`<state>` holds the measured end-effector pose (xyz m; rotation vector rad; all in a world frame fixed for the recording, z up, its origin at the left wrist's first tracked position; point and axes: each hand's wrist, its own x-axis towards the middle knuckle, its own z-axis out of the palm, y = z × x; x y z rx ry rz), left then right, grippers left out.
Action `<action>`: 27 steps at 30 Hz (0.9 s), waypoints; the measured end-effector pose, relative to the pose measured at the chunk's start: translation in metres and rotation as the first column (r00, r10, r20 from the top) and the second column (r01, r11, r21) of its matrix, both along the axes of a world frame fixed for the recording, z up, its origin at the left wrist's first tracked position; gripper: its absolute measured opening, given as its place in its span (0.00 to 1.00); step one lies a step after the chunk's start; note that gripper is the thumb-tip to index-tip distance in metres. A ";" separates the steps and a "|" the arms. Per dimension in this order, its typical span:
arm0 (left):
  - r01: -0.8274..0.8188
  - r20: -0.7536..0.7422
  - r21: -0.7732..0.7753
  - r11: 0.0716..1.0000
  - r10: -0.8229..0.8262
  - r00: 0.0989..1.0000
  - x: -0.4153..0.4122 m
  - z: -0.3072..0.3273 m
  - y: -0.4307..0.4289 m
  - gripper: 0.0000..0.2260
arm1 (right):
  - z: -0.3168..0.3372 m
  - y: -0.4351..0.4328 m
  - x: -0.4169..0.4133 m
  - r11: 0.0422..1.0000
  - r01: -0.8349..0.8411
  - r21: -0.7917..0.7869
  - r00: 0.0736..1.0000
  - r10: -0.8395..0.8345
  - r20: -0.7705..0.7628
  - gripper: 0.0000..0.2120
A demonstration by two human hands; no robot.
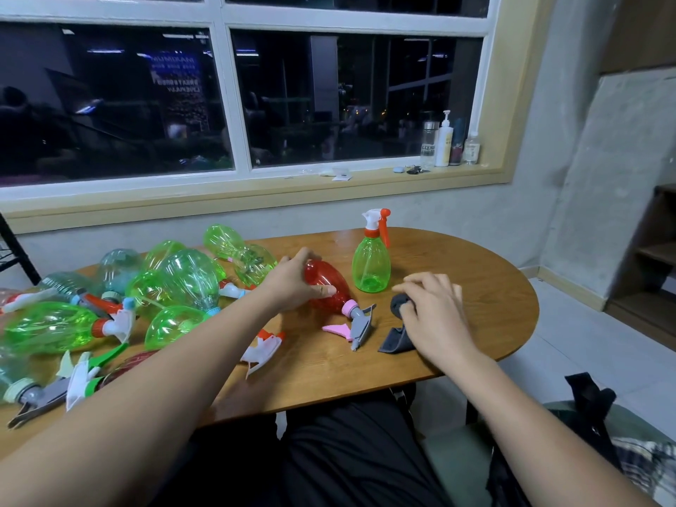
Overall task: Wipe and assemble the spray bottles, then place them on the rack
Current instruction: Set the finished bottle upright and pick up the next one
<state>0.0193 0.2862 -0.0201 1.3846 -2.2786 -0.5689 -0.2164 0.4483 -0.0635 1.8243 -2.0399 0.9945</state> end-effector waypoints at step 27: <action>-0.012 -0.077 0.024 1.000 0.014 0.997 -0.008 -0.005 0.001 0.44 | -0.025 0.001 0.035 0.958 -0.282 0.053 0.954 0.286 -0.092 0.08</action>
